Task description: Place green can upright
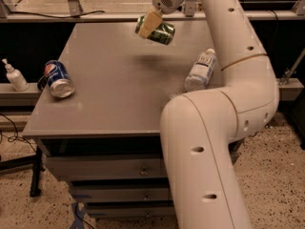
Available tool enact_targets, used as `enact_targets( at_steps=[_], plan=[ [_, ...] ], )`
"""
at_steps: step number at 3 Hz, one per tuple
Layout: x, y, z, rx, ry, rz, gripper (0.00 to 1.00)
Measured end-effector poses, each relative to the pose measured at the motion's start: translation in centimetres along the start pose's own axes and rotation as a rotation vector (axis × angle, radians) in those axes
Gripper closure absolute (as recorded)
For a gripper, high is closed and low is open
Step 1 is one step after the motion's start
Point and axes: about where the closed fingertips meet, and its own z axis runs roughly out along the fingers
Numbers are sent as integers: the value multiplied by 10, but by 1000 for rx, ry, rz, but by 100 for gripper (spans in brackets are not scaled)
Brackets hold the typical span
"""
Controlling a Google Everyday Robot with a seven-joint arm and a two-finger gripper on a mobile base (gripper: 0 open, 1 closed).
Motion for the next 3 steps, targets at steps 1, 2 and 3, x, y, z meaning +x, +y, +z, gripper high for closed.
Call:
enact_targets(
  at_steps=[1, 2, 3],
  plan=[
    [-21, 4, -9, -49, -205, 80, 100],
    [-44, 4, -11, -96, -384, 178, 100],
    [-44, 4, -11, -96, -384, 178, 100]
  ],
)
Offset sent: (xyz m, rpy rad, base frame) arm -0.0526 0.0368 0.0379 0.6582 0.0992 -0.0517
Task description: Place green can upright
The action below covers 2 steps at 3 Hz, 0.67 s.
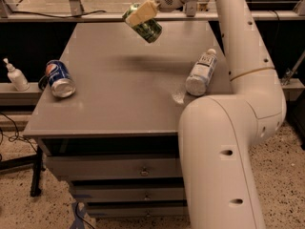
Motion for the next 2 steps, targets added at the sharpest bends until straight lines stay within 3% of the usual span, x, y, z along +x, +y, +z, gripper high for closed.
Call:
enact_targets(
  at_steps=[1, 2],
  plan=[
    [-2, -2, 0, -3, -32, 6, 100],
    [-13, -8, 4, 10, -123, 44, 100]
  ],
)
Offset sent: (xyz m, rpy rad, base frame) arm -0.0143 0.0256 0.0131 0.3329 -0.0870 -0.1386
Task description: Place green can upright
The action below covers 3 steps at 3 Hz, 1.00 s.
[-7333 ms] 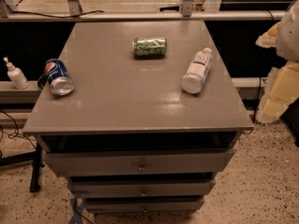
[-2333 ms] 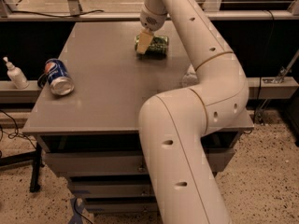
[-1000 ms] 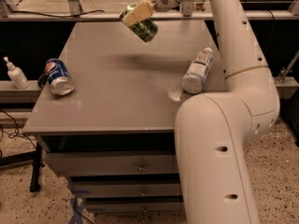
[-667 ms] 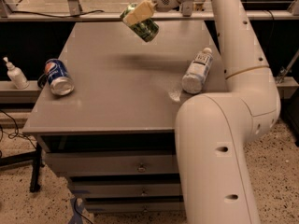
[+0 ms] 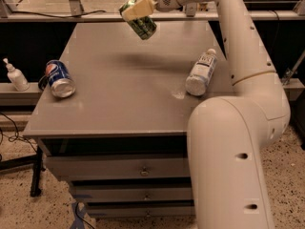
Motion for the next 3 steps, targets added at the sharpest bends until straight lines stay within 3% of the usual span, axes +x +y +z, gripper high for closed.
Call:
enact_targets(
  at_steps=[1, 2, 3],
  plan=[
    [-23, 3, -6, 42, -125, 38, 100],
    [-46, 17, -43, 118, -237, 54, 100],
    [-46, 29, -72, 199, -310, 80, 100]
  ],
)
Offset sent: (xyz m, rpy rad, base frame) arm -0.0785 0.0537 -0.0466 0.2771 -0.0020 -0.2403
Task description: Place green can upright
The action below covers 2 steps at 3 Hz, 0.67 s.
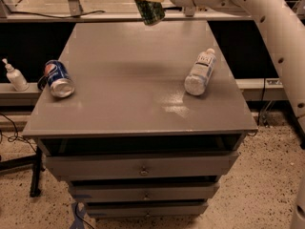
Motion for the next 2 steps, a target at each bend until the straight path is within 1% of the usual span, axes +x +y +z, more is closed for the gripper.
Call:
enact_targets(
  at_steps=[1, 2],
  plan=[
    [25, 4, 9, 15, 8, 27, 100],
    [22, 5, 12, 4, 4, 2, 100]
  ],
)
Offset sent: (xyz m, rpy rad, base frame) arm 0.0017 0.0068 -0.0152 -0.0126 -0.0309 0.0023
